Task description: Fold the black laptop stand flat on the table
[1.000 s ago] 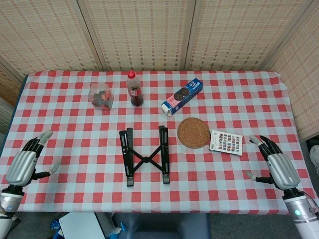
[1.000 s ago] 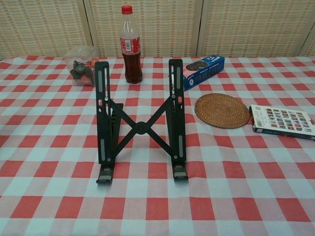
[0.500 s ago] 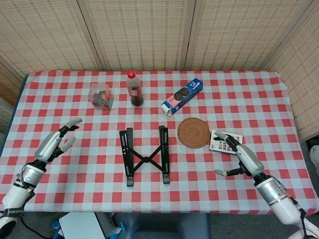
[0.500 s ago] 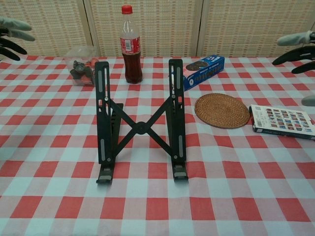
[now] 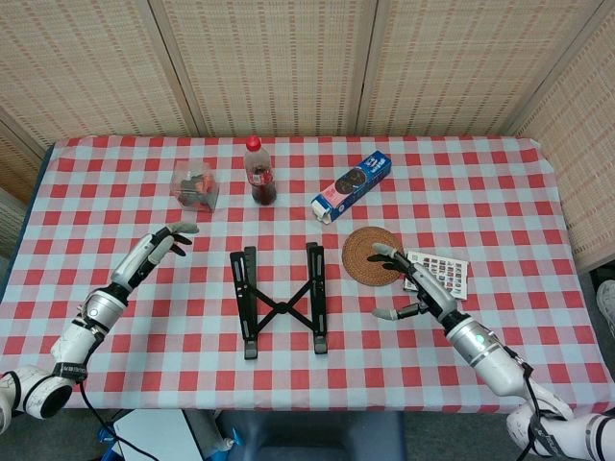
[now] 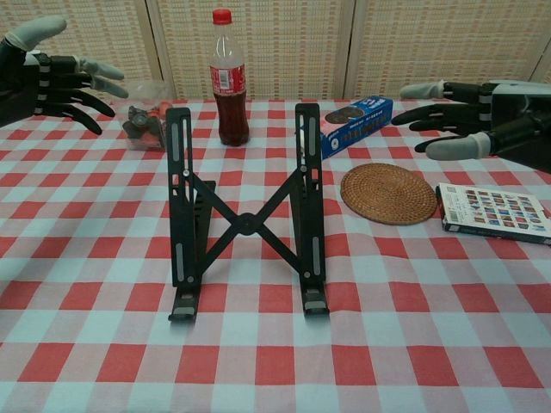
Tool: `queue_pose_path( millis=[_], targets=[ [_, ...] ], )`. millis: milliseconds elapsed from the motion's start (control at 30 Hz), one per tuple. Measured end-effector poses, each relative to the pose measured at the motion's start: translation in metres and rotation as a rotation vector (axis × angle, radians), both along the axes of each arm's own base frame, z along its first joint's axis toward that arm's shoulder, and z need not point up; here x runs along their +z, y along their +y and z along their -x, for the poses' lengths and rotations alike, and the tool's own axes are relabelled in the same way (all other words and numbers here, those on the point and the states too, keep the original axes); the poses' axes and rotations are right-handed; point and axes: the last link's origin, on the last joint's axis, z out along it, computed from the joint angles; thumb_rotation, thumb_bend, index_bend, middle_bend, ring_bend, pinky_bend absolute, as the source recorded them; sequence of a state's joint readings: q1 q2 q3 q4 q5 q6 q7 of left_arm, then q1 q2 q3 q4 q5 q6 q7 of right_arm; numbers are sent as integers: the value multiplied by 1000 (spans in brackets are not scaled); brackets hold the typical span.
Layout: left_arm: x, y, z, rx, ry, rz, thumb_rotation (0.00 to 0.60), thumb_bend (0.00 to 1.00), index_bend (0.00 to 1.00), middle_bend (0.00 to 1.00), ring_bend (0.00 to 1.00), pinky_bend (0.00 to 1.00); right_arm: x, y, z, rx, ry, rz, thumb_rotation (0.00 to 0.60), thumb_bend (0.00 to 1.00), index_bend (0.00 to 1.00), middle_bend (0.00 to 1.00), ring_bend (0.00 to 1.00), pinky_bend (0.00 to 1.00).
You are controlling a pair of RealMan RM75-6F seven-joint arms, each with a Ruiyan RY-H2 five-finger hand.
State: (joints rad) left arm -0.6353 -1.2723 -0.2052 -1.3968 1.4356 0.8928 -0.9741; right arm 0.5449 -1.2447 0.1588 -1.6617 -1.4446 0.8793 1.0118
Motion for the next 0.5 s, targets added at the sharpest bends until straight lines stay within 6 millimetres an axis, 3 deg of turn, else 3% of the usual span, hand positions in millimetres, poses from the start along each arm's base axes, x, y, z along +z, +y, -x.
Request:
queue_pose_path(
  millis=[500],
  targets=[
    [-30,12,-5,78,-112,42,0,206,245,291,337,431,-45,-32,-36,-2,-132,-73,600,0,119,188,51,98]
  ],
)
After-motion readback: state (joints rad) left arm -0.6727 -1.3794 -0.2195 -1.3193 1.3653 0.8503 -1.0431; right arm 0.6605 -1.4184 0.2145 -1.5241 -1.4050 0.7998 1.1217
